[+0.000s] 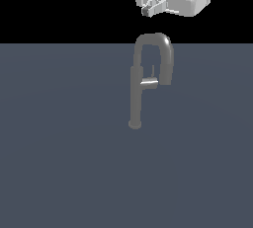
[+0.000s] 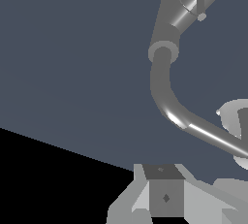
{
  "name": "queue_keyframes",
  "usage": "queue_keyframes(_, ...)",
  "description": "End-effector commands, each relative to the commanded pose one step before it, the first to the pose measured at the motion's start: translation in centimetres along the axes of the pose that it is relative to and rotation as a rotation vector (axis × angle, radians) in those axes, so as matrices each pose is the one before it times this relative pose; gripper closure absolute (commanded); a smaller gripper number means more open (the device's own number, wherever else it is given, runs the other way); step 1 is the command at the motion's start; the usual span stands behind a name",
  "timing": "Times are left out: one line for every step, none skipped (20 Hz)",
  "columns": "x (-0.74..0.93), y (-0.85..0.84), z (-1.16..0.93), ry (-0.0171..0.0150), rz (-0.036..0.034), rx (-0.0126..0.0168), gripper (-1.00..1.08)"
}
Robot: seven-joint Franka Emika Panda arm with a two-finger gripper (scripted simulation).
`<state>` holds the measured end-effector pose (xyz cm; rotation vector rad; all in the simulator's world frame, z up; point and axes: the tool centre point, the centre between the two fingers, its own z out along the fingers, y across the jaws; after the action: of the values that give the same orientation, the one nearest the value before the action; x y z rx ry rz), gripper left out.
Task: Turn on the faucet by rotating a designated handle.
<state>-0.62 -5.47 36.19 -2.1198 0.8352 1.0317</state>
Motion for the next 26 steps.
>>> queue_keyframes(1.817, 0.007, 0.021, -0.05456, 0.04157, 0.04187, 1.08)
queue_keyframes(0.753, -0.005, 0.006, -0.02237, 0.0175, 0.01747, 1.08)
queue_keyframes(0.754, -0.006, 0.005, -0.02239, 0.01755, 0.01751, 1.08)
queue_keyframes(0.747, -0.007, 0.006, -0.02219, 0.01743, 0.01738, 1.08)
queue_keyframes(0.742, -0.007, 0.006, -0.02202, 0.01735, 0.01728, 1.08)
queue_keyframes(0.735, -0.008, 0.006, -0.02179, 0.01722, 0.01714, 1.08)
queue_keyframes(0.725, -0.009, 0.007, -0.0215, 0.01703, 0.01693, 1.08)
queue_keyframes(0.721, -0.009, 0.008, -0.02135, 0.01697, 0.01685, 1.08)
queue_keyframes(0.719, -0.01, 0.01, -0.02126, 0.01698, 0.01683, 1.08)
queue_keyframes(0.721, -0.01, 0.013, -0.02125, 0.01704, 0.01688, 1.08)
queue_keyframes(0.723, -0.01, 0.016, -0.02127, 0.01712, 0.01693, 1.08)
queue_keyframes(0.711, -0.01, 0.019, -0.02087, 0.01686, 0.01666, 1.08)
queue_keyframes(0.685, -0.01, 0.02, -0.02004, 0.01625, 0.01603, 1.08)
queue_keyframes(0.656, -0.01, 0.021, -0.01913, 0.01557, 0.01535, 1.08)
queue_keyframes(0.628, -0.009, 0.024, -0.01825, 0.0149, 0.01468, 1.08)
queue_keyframes(0.596, -0.008, 0.027, -0.01728, 0.01414, 0.01393, 1.08)
queue_keyframes(0.56, -0.007, 0.03, -0.01616, 0.01325, 0.01306, 1.08)
queue_keyframes(0.518, -0.006, 0.03, -0.0149, 0.01224, 0.01207, 1.08)
queue_keyframes(0.472, -0.005, 0.029, -0.01354, 0.01115, 0.01098, 1.08)
queue_keyframes(0.423, -0.004, 0.028, -0.0121, 0.00998, 0.00983, 1.08)
queue_keyframes(0.373, -0.003, 0.026, -0.01065, 0.00879, 0.00866, 1.08)
queue_keyframes(0.321, -0.002, 0.025, -0.00914, 0.00755, 0.00745, 1.08)
queue_keyframes(0.268, -0.001, 0.025, -0.00761, 0.00627, 0.0062, 1.08)
queue_keyframes(0.215, 0.001, 0.025, -0.00606, 0.00496, 0.00495, 1.08)
queue_keyframes(0.163, 0.002, 0.023, -0.00456, 0.00369, 0.00372, 1.08)
queue_keyframes(0.109, 0.004, 0.025, -0.00301, 0.00238, 0.00245, 1.08)
